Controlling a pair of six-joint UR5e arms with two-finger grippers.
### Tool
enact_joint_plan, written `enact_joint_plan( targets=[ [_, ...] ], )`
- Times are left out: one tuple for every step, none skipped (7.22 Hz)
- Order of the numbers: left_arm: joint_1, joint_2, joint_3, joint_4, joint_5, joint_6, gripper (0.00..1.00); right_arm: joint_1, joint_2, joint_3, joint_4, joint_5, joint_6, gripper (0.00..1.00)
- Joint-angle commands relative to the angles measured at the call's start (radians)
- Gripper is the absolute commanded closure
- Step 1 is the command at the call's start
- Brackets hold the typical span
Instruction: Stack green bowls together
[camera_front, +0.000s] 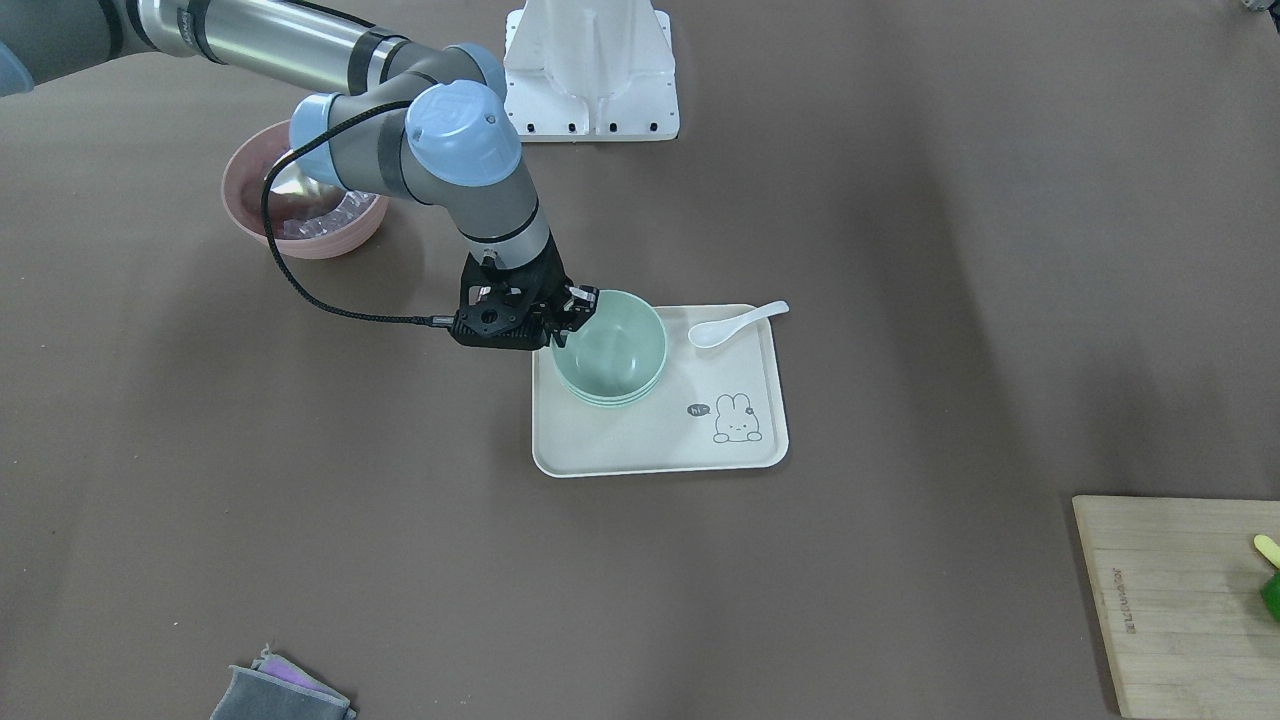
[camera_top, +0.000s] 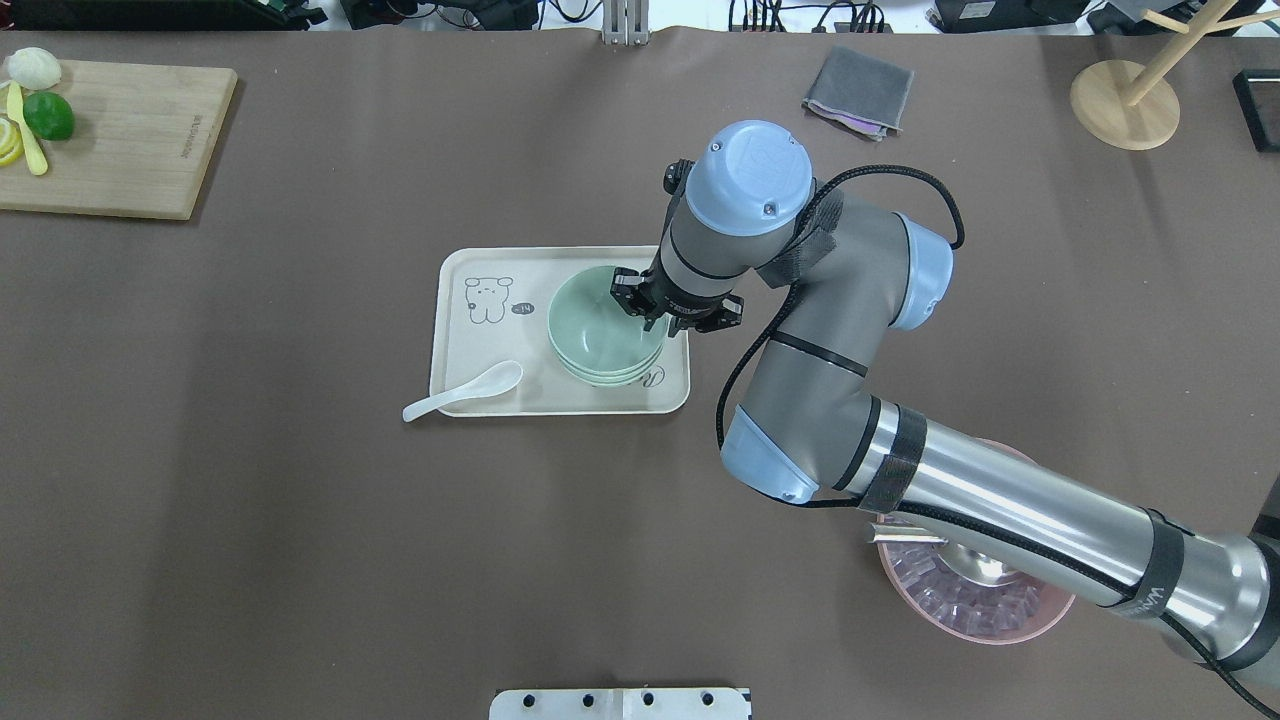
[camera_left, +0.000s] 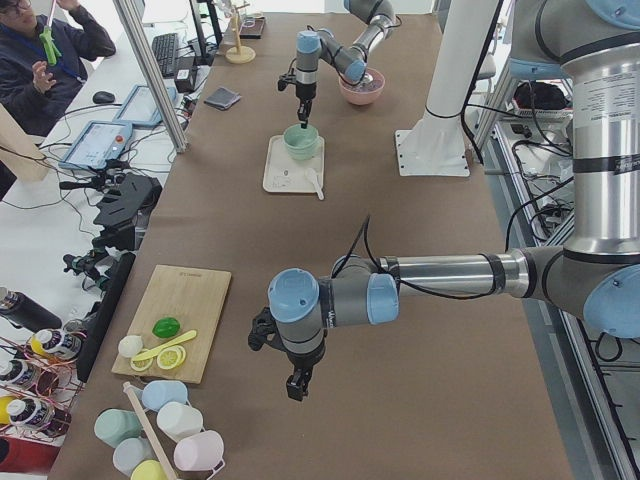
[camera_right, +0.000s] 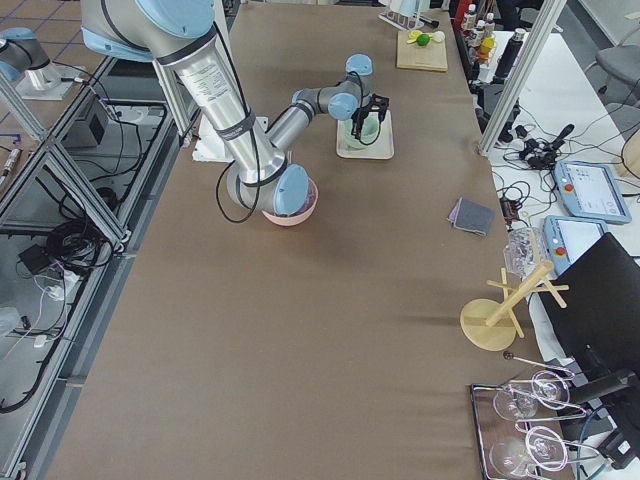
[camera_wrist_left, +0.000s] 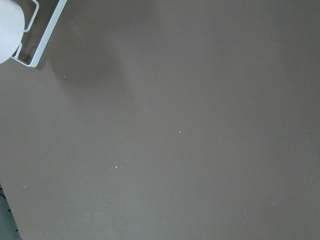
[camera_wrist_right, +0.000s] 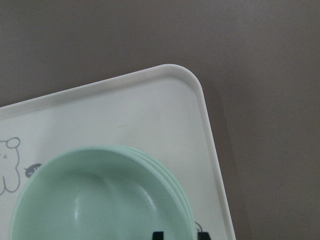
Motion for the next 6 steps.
enact_joint_plan(
  targets=[
    [0.000, 0.000, -0.001, -0.001, 0.000, 0.000, 0.02, 0.004, 0.008, 0.006, -0.001, -0.004, -0.002, 0.00],
    [0.000, 0.000, -0.001, -0.001, 0.000, 0.000, 0.02, 0.014, 0.006, 0.008, -0.002, 0.001, -0.004, 0.00],
    [0.000, 0.000, -0.001, -0.001, 0.000, 0.000, 0.02, 0.029, 0.005, 0.011, -0.004, 0.002, -0.005, 0.00],
    [0.000, 0.000, -0.001, -0.001, 0.000, 0.000, 0.02, 0.049, -0.006, 0.015, -0.005, 0.002, -0.004, 0.00],
    [0.000, 0.000, -0.001, -0.001, 0.000, 0.000, 0.02, 0.078, -0.026, 0.015, -0.001, 0.007, -0.005, 0.00],
    [-0.002, 0.000, 0.000, -0.001, 0.000, 0.000, 0.02, 0.122, -0.050, 0.026, -0.001, 0.033, -0.037, 0.00]
  ],
)
